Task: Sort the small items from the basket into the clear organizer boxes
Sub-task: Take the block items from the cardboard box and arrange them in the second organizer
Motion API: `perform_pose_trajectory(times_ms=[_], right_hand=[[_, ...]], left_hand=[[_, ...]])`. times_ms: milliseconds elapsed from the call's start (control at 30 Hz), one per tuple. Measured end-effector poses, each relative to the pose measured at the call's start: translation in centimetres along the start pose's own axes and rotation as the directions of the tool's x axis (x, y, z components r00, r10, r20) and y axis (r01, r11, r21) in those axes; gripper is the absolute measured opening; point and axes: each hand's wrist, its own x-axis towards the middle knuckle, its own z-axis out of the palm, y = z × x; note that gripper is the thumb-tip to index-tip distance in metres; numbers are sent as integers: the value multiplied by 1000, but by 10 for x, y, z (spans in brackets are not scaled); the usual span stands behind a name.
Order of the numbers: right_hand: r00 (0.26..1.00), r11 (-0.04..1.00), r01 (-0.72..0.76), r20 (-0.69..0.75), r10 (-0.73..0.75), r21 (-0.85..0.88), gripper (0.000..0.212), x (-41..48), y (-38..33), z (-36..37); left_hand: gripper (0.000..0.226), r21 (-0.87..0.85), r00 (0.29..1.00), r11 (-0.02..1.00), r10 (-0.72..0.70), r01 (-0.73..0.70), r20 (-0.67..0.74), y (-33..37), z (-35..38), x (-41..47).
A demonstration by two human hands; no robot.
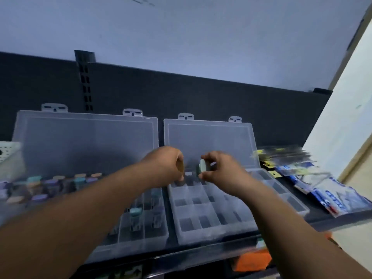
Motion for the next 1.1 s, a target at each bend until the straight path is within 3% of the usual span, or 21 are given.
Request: perform_pose_trajectory(times_ms=[133,300,500,667,933,1100], right_hand=[[973,992,114,206,-101,-52,26,30,11,4],[917,946,255,361,-171,-201,49,57,22,15],[871,919,324,450,-198,-223,47,70,31,19],[882,902,337,426,-202,-271,56,69,23,13],[886,783,464,213,-413,-413,75,32,-45,31],[854,750,519,220,-471,-410,83,-6,-111,66]], left_hand=[[18,19,995,995,-99,99,17,-1,12,16],[18,84,981,978,-191,189,27,0,26,25],[14,186,967,953,-251,238,48,2,40,29],[16,301,976,929,-217,215,-27,3,33,19],[71,408,943,867,-180,287,-281,-30,-12,-66],[88,452,896,808,-195,377,-399,-71,-43,-145]])
